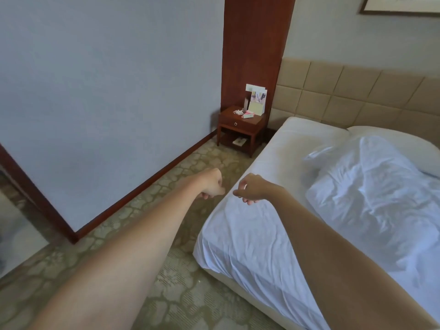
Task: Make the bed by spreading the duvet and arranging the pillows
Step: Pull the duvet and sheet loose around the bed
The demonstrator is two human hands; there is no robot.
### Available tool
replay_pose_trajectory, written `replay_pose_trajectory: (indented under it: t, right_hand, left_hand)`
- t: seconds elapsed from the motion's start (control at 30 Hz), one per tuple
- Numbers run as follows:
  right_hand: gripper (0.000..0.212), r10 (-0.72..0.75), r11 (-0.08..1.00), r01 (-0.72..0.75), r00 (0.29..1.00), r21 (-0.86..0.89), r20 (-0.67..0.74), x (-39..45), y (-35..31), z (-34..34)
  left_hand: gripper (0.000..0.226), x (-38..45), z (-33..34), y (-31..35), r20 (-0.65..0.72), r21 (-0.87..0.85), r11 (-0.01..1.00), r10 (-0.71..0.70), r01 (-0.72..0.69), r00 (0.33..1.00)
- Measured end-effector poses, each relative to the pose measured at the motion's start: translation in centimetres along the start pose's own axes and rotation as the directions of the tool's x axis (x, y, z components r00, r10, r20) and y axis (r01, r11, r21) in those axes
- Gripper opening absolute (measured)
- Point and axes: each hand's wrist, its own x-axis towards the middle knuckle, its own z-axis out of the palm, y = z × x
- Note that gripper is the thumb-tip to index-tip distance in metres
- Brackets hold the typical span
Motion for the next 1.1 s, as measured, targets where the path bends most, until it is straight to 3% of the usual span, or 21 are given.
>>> replay_pose_trajectory:
  t: [0.43, 0.57, 0.67, 0.97, 1.1]
  right_hand:
    - [0.023, 0.004, 1.0, -0.005, 0.999, 0.027, 0.038, 20.7, -1.5, -3.0]
    - [0.02, -0.022, 0.997, 0.017, 0.998, 0.073, 0.066, 28.3, -2.2, -6.0]
    - [0.019, -0.023, 0.993, 0.019, 0.999, 0.115, 0.031, 33.2, -1.7, -8.8]
    - [0.026, 0.147, 0.984, -0.148, 0.989, 0.095, 0.014, 42.5, 4.8, -13.3]
    - [0.029, 0.294, 0.948, -0.291, 0.956, 0.13, -0.003, 45.9, 7.6, -13.6]
  left_hand:
    - [0.02, 15.5, -7.9, -8.4, 0.059, 0.055, 0.998, -0.001, -0.002, 0.998]
    - [0.02, 21.6, -12.2, -10.0, 0.114, 0.113, 0.993, -0.058, 0.045, 0.992]
    - [0.023, 27.1, -15.3, -10.7, 0.077, 0.096, 0.994, -0.057, 0.049, 0.995]
    - [0.021, 42.7, -17.1, -8.5, 0.156, 0.083, 0.99, 0.103, -0.117, 0.982]
    - [0.019, 50.7, -15.9, -7.5, 0.249, 0.107, 0.969, 0.19, -0.222, 0.95]
